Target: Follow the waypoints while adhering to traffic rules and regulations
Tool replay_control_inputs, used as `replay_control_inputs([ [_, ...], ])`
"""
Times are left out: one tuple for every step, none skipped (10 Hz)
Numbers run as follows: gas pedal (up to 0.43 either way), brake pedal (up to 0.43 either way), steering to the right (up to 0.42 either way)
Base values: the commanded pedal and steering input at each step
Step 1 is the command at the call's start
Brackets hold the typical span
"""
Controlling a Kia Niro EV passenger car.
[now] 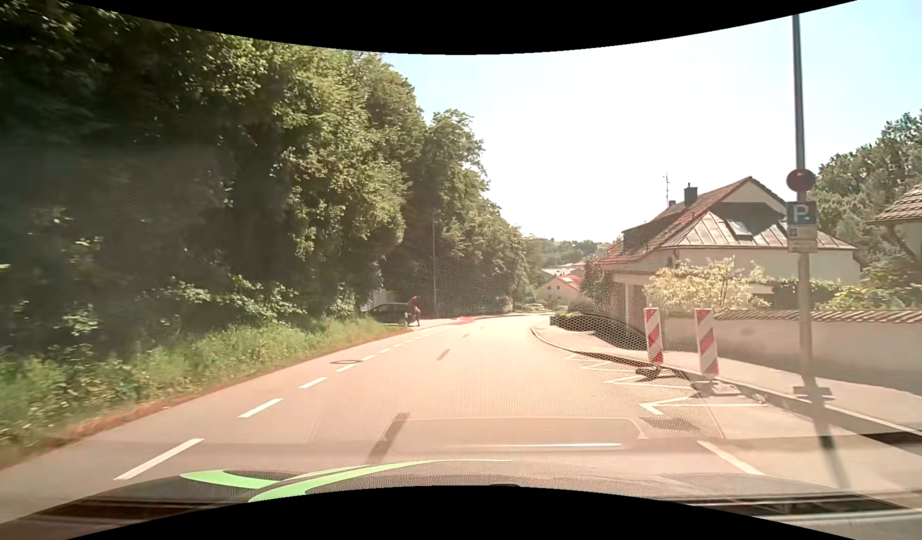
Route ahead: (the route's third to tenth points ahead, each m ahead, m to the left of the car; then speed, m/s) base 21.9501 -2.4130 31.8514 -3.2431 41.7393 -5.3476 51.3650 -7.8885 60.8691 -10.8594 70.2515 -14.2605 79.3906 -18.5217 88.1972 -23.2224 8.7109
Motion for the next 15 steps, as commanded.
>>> replay_control_inputs([
  [0.0,0.098,0.024],
  [0.0,0.091,0.024],
  [0.0,0.098,0.024],
  [0.0,0.098,0.024],
  [0.0,0.104,0.024],
  [0.0,0.104,0.023],
  [0.0,0.104,0.024],
  [0.0,0.104,0.024],
  [0.0,0.11,0.023],
  [0.0,0.11,0.023],
  [0.0,0.11,0.023],
  [0.0,0.116,0.022],
  [0.0,0.11,0.021],
  [0.0,0.122,0.021],
  [0.0,0.128,0.021],
])
